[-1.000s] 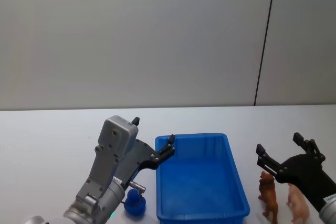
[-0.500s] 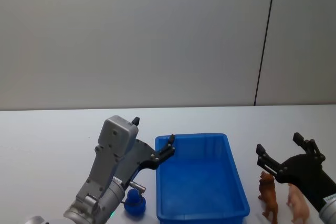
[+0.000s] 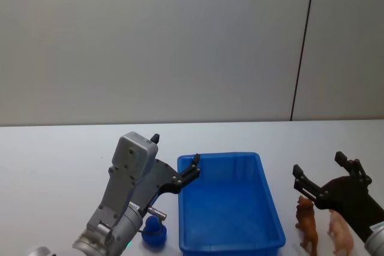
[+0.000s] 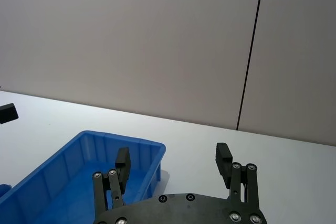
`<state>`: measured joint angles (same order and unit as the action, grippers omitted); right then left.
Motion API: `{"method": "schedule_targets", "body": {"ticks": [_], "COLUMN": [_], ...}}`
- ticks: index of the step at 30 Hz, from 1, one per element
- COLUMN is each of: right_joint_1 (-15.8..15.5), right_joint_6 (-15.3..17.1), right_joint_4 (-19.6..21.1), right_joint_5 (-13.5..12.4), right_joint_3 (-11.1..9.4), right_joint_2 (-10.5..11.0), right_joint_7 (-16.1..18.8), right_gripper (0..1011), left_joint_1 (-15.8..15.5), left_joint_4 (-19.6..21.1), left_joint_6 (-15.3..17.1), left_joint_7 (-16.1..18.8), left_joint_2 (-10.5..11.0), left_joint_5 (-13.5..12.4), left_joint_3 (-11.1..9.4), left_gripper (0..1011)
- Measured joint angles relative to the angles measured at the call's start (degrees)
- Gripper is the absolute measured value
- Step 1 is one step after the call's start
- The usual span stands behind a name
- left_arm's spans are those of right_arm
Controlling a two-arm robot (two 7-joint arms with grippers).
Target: Pick up the two dolls from the table and place them into the box.
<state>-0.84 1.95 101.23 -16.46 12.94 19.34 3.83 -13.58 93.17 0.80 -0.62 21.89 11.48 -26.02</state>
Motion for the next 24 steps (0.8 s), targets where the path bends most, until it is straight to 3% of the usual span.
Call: {"method": "schedule_targets", "body": {"ticks": [14,24], "right_joint_1": [0.02,-0.47], "right_joint_6": [0.01,1.23], "right_joint_4": [-0.20,-0.61], "right_joint_5": [0.06,0.50], "right_joint_3": [-0.16,-0.50], "right_joint_2": [-0.04,-0.11], "right_joint_7": [-0.31,-2.85], "right_gripper": [1001,1001], "left_joint_1": [0.00,0.00], "left_joint_4": [0.00,0.00], "left_joint_6": [0.00,0.00], "left_joint_7": [0.00,0.00], "left_joint_2": [0.00,0.00], "left_joint_5": [0.00,0.00], "left_joint_3": [0.00,0.00], "left_gripper": [1003,1004]}}
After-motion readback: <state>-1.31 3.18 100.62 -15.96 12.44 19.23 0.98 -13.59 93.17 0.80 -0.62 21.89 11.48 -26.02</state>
